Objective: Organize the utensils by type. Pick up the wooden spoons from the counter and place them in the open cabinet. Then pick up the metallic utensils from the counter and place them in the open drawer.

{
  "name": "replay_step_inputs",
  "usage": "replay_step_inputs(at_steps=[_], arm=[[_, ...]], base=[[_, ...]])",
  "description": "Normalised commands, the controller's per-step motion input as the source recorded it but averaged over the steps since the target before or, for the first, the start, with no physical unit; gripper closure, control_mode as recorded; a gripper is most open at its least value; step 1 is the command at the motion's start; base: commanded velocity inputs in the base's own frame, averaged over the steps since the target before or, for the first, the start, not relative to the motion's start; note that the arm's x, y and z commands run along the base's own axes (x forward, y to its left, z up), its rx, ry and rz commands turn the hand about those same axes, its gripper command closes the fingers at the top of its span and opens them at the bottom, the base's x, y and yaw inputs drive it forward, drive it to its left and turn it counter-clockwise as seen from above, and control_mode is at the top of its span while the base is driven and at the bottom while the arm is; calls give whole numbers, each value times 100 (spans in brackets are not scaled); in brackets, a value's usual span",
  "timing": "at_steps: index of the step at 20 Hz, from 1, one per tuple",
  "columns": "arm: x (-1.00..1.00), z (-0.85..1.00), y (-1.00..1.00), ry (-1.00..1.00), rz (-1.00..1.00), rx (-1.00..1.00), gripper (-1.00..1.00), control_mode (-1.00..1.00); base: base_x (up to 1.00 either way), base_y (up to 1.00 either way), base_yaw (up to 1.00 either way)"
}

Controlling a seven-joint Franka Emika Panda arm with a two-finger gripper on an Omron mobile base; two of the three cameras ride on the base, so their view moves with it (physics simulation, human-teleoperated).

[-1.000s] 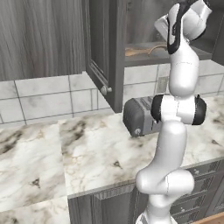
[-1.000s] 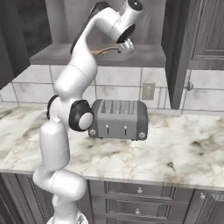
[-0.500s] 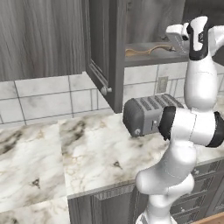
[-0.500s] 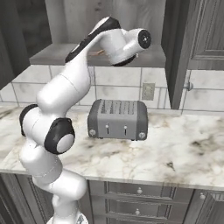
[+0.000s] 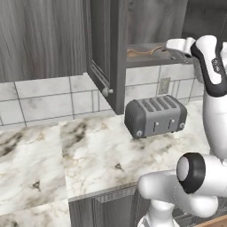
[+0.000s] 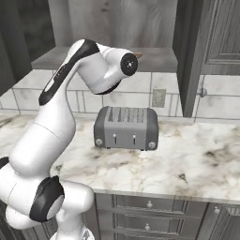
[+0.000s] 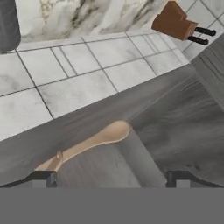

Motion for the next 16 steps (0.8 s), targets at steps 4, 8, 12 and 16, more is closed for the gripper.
replay_step_inputs(at_steps=[4,8,12,16], arm=[[-100,-39,0,4,0,-36,-100,-100],[-100,-88,19,17,-10,-47,-100,-100],[-96,-100,39,17,-14,-46,-100,-100],[-44,-77,27,22,-7,-25,-100,-100]], base=[[0,0,0],[0,0,0],[0,0,0],[0,0,0]])
